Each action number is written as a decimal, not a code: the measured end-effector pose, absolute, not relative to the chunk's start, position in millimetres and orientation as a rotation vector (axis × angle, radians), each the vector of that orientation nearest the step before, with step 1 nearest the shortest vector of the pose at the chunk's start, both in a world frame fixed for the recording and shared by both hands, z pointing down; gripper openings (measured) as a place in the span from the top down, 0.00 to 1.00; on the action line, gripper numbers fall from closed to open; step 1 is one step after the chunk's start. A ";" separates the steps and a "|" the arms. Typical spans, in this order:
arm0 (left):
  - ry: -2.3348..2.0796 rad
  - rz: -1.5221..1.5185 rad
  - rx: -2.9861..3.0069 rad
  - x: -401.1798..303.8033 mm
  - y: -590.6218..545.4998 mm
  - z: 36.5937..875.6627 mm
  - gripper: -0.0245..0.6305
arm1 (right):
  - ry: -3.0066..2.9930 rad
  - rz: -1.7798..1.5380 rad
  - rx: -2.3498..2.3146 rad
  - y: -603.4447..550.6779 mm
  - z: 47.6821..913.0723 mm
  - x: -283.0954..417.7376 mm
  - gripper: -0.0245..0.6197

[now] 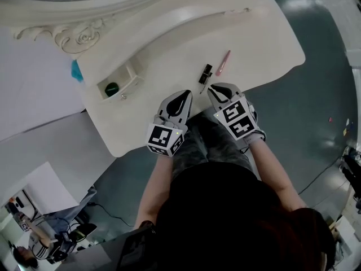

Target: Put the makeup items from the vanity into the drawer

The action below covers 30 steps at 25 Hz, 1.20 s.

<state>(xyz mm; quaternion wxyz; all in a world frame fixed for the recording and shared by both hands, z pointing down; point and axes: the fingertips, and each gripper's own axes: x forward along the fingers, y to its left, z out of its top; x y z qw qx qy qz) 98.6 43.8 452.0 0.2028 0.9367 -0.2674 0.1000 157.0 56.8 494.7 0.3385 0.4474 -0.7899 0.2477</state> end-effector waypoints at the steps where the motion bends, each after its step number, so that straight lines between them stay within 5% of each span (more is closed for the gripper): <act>1: -0.741 0.283 2.615 99.1 44.2 453.4 0.94 | -2.044 0.662 1.182 57.0 499.2 158.7 0.92; 5: -0.733 0.292 2.614 98.1 43.0 457.6 0.94 | -2.005 0.715 1.253 53.0 511.0 163.2 0.83; 30: -0.708 0.278 2.583 79.4 37.5 463.2 0.94 | -1.792 0.722 1.464 18.3 526.9 176.8 0.72</act>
